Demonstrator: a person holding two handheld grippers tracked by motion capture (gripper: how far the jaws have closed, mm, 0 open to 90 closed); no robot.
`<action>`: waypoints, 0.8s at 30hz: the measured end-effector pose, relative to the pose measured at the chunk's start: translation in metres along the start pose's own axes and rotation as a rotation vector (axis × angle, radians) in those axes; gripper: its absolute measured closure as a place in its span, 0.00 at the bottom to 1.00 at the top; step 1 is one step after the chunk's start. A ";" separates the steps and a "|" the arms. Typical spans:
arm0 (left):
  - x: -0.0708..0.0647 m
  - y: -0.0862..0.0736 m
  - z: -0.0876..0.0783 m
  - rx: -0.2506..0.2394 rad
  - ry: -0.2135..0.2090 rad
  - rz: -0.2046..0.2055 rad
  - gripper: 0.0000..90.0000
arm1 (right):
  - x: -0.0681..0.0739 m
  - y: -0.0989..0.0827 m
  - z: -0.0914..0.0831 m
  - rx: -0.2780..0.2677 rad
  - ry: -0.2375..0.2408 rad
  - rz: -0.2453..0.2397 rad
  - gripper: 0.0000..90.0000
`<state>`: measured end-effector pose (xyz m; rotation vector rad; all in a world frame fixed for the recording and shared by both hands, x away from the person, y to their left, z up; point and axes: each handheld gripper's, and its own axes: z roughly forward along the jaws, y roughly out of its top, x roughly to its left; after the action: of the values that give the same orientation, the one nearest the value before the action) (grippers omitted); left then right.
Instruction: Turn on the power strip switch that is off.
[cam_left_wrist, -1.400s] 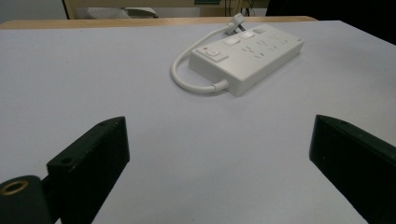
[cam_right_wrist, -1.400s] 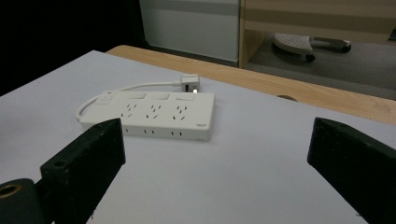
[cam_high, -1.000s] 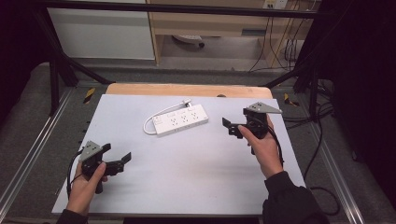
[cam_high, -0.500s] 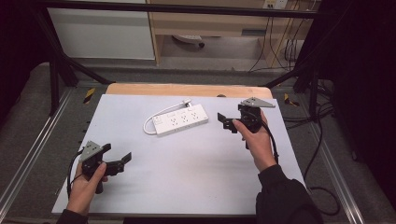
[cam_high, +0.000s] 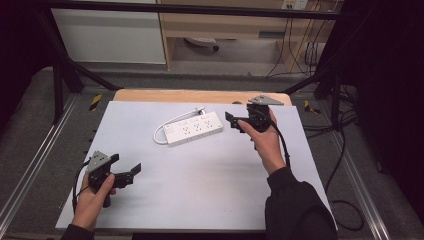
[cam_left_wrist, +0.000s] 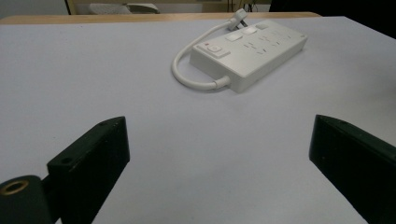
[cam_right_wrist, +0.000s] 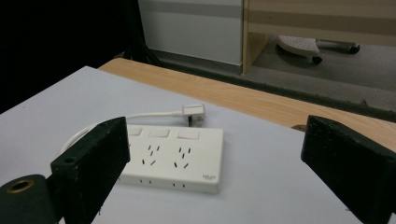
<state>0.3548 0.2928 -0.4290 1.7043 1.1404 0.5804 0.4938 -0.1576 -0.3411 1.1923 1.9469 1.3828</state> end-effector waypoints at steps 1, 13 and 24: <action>0.000 0.000 0.000 0.001 0.000 -0.001 0.06 | 0.002 0.004 0.007 0.002 0.001 -0.001 0.11; 0.000 0.001 -0.001 -0.002 0.008 -0.001 0.06 | 0.014 0.016 0.044 0.000 -0.004 -0.012 0.35; -0.001 0.001 0.000 0.000 0.009 0.000 0.06 | 0.014 0.014 0.071 0.022 -0.010 -0.022 0.53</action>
<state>0.3552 0.2916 -0.4281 1.7029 1.1467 0.5880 0.5472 -0.1076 -0.3538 1.1814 1.9673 1.3457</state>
